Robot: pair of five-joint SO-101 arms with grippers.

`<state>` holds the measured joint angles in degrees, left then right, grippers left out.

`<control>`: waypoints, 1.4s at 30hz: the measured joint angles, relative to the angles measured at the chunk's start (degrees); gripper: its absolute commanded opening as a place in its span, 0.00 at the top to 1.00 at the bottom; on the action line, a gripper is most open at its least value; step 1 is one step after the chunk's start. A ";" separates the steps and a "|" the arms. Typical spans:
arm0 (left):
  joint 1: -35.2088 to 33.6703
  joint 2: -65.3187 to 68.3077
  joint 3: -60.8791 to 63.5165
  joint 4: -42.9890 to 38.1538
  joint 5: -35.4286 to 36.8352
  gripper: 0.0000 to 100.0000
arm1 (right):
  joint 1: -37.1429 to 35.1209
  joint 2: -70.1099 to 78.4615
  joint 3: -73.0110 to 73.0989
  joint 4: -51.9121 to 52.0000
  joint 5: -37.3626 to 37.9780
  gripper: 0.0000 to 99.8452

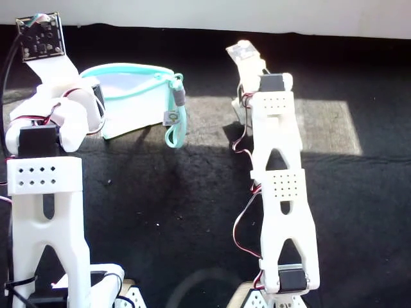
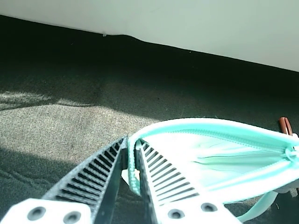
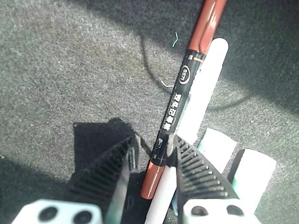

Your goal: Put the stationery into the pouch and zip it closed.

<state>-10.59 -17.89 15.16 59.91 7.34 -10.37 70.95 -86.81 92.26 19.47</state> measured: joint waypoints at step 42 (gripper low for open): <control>0.09 0.00 -0.09 3.69 0.00 0.99 | 0.00 -4.92 1.67 8.44 -3.43 1.00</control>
<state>-10.51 -17.89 15.08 63.60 7.34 -10.37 66.02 -85.14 100.70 16.04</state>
